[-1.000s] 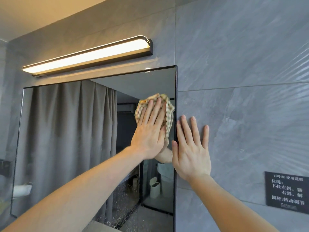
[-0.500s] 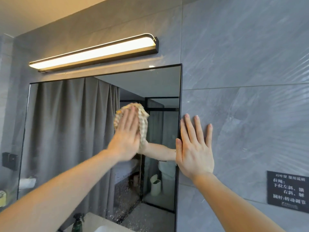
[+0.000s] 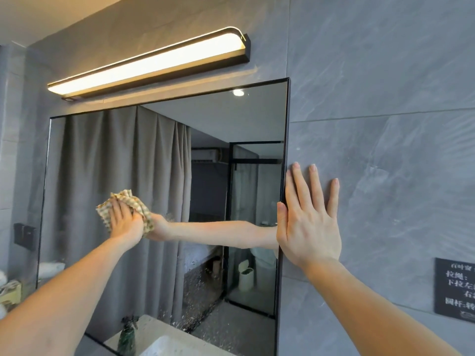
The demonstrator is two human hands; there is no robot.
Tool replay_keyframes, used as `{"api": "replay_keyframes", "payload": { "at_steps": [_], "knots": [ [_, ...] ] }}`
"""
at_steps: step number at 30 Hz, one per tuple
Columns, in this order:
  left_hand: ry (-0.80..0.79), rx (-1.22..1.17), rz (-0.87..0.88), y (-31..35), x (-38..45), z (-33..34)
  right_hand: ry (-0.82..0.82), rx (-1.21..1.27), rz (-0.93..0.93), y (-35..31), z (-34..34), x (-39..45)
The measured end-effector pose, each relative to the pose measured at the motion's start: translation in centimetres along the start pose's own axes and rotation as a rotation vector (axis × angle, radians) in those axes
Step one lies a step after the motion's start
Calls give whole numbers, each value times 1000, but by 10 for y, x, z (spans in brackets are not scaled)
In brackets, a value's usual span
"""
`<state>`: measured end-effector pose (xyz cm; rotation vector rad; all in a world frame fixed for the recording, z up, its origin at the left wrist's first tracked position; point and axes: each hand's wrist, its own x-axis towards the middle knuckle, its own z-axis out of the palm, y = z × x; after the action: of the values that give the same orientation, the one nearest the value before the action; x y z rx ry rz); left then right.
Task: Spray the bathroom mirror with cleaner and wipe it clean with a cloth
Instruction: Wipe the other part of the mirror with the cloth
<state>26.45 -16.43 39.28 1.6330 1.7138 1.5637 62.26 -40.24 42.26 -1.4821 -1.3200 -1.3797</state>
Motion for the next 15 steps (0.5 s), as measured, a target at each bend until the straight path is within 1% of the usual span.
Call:
{"api": "replay_keyframes", "payload": {
  "at_steps": [2, 4, 9, 11, 15],
  "knots": [
    [30, -30, 17, 3, -12, 7, -7, 0, 1, 0, -1, 1],
    [49, -21, 99, 12, -27, 11, -8, 3, 0, 0, -3, 1],
    [78, 132, 542, 53, -84, 30, -11, 8, 4, -1, -5, 0],
    [59, 195, 701, 77, -117, 39, -17, 15, 6, -1, -6, 1],
    [-3, 438, 1079, 113, -173, 62, -22, 31, 1, 0, -7, 1]
  ]
}}
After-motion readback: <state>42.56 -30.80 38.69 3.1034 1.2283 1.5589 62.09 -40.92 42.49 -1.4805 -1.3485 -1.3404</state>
